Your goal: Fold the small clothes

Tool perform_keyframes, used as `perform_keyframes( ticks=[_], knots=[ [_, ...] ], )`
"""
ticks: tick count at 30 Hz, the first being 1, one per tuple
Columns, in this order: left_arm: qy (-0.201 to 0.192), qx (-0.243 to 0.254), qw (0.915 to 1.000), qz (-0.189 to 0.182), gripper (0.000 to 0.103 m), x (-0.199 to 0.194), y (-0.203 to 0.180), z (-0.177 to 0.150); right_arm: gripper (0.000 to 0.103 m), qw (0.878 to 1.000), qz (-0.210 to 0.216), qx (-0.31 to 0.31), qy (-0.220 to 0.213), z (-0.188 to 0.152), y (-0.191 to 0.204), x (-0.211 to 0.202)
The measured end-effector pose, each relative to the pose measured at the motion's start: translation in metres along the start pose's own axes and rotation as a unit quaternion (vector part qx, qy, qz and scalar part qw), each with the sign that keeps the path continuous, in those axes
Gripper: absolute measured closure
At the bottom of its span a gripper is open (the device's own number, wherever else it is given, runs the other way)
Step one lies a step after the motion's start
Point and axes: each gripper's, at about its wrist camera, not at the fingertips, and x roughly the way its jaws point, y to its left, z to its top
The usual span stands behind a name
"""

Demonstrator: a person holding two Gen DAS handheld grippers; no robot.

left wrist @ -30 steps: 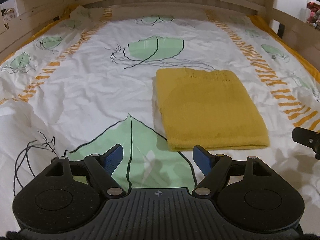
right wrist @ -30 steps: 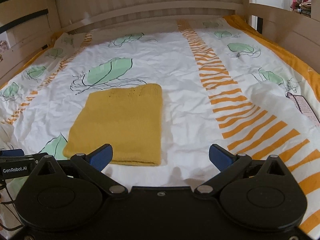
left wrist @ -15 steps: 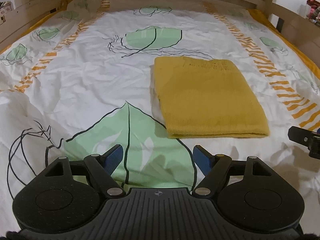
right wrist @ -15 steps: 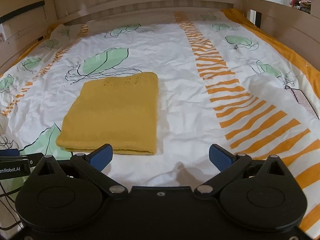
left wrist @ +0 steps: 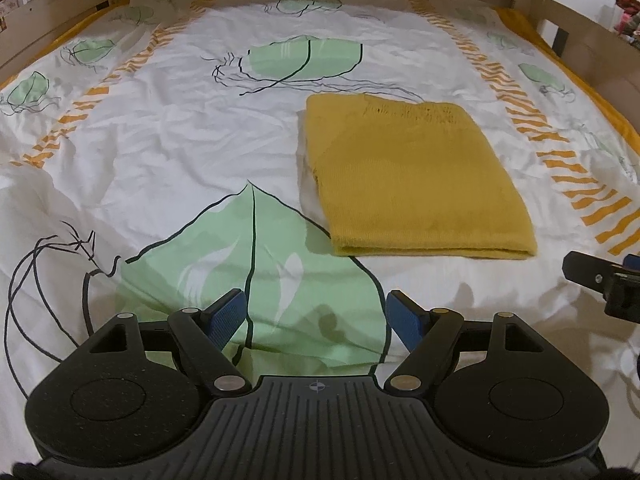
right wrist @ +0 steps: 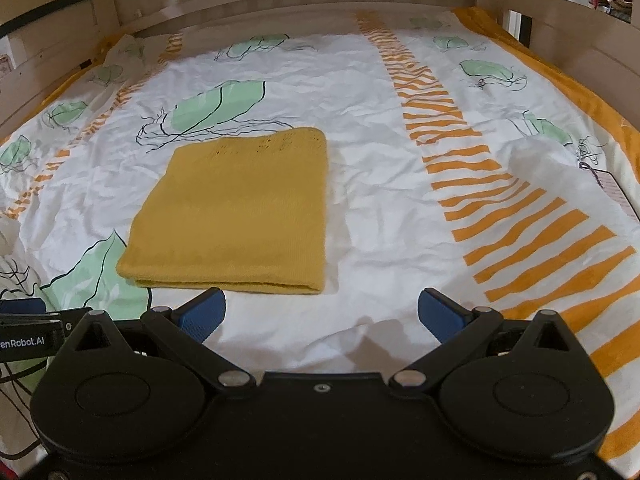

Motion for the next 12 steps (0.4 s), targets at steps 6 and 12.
perform_keyframes(
  ticks=[6, 12],
  knots=[
    [0.0, 0.0, 1.0, 0.003, 0.027, -0.0003, -0.0003, 0.0001, 0.001, 1.0, 0.005, -0.002, 0.004, -0.0012, 0.0034, 0.001],
    [-0.002, 0.007, 0.9999, 0.013, 0.027, -0.0001, -0.0011, -0.0008, 0.001, 1.0, 0.005, -0.002, 0.005, -0.0009, 0.0038, 0.0017]
  ],
)
